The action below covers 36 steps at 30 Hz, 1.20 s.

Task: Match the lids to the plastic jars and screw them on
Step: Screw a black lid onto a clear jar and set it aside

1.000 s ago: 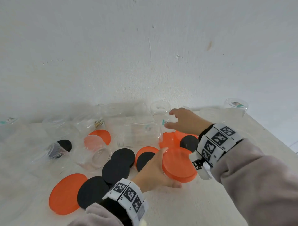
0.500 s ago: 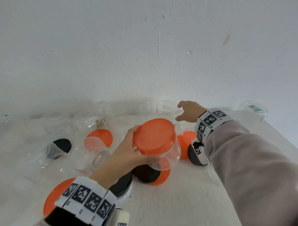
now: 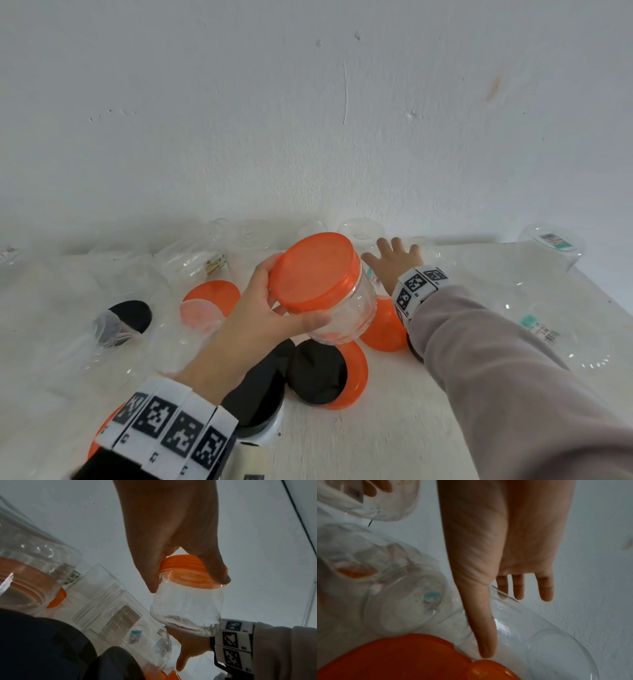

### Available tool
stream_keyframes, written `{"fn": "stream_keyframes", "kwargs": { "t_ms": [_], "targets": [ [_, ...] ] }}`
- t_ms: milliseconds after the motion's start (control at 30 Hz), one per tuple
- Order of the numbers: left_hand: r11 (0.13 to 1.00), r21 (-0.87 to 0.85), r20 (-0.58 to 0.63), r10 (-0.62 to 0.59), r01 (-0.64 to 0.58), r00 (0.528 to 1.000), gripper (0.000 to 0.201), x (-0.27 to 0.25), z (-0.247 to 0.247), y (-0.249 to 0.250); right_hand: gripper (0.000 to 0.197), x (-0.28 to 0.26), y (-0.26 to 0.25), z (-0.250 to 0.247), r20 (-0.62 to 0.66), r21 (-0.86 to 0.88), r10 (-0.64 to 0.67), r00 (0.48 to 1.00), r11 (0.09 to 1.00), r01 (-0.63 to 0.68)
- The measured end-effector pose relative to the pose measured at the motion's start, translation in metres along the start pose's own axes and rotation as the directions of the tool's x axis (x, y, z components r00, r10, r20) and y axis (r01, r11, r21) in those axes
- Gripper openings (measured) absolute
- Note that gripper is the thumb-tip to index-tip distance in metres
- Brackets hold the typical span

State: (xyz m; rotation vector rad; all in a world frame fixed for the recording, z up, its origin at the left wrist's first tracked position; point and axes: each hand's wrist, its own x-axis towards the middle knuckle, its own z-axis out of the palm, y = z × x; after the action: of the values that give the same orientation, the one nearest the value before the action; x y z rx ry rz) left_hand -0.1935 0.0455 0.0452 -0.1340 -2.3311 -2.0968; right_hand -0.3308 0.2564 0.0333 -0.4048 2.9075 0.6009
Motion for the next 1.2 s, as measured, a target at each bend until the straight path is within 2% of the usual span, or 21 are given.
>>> {"fn": "stream_keyframes", "kwargs": {
  "t_ms": [200, 333, 400, 500, 600, 700, 767, 833, 933, 1067, 1200],
  "targets": [
    [1.0, -0.008, -0.054, 0.007, -0.008, 0.998, 0.103, 0.002, 0.0, -0.001, 0.061, -0.01, 0.0, -0.006, -0.093, -0.01, -0.01, 0.996, 1.0, 0.009],
    [1.0, 0.012, -0.072, 0.011, -0.01, 0.997, 0.109, 0.006, 0.005, 0.003, 0.084, -0.022, 0.002, -0.019, -0.148, 0.11, 0.083, 0.986, 0.992, -0.067],
    [1.0, 0.023, -0.102, 0.014, -0.011, 0.995, 0.11, 0.009, 0.008, 0.006, 0.086, -0.031, 0.003, -0.027, -0.178, 0.237, 0.159, 0.971, 0.965, -0.114],
    [0.999, 0.037, -0.163, 0.019, -0.013, 0.986, 0.112, 0.015, 0.013, 0.009, 0.081, -0.048, 0.011, -0.044, -0.225, 0.505, 0.28, 0.933, 0.853, -0.134],
    [0.999, 0.053, -0.203, 0.021, -0.01, 0.979, 0.111, 0.022, 0.017, 0.012, 0.081, -0.068, 0.026, -0.062, -0.285, 0.685, 0.355, 0.89, 0.725, -0.07],
    [0.998, 0.067, -0.202, 0.019, -0.006, 0.979, 0.111, 0.034, 0.028, 0.015, 0.082, -0.087, 0.046, -0.079, -0.37, 0.744, 0.411, 0.833, 0.668, 0.001],
    [0.994, 0.106, -0.187, 0.021, -0.001, 0.982, 0.106, 0.044, 0.039, 0.018, 0.087, -0.1, 0.06, -0.087, -0.382, 0.785, 0.442, 0.812, 0.618, 0.032],
    [0.986, 0.169, -0.171, 0.023, 0.006, 0.985, 0.107, 0.056, 0.052, 0.021, 0.09, -0.113, 0.076, -0.091, -0.36, 0.822, 0.466, 0.808, 0.568, 0.038],
    [0.963, 0.267, -0.132, 0.001, 0.034, 0.991, 0.12, 0.076, 0.072, 0.025, 0.081, -0.131, 0.099, -0.089, -0.329, 0.856, 0.498, 0.802, 0.516, 0.031],
    [0.899, 0.432, -0.113, -0.019, 0.066, 0.993, 0.11, 0.1, 0.102, 0.028, 0.075, -0.148, 0.127, -0.076, -0.287, 0.914, 0.549, 0.785, 0.403, 0.052],
    [0.808, 0.583, -0.08, -0.049, 0.087, 0.996, 0.113, 0.119, 0.129, 0.026, 0.071, -0.156, 0.147, -0.057, -0.225, 0.947, 0.579, 0.783, 0.319, 0.037]
  ]
}}
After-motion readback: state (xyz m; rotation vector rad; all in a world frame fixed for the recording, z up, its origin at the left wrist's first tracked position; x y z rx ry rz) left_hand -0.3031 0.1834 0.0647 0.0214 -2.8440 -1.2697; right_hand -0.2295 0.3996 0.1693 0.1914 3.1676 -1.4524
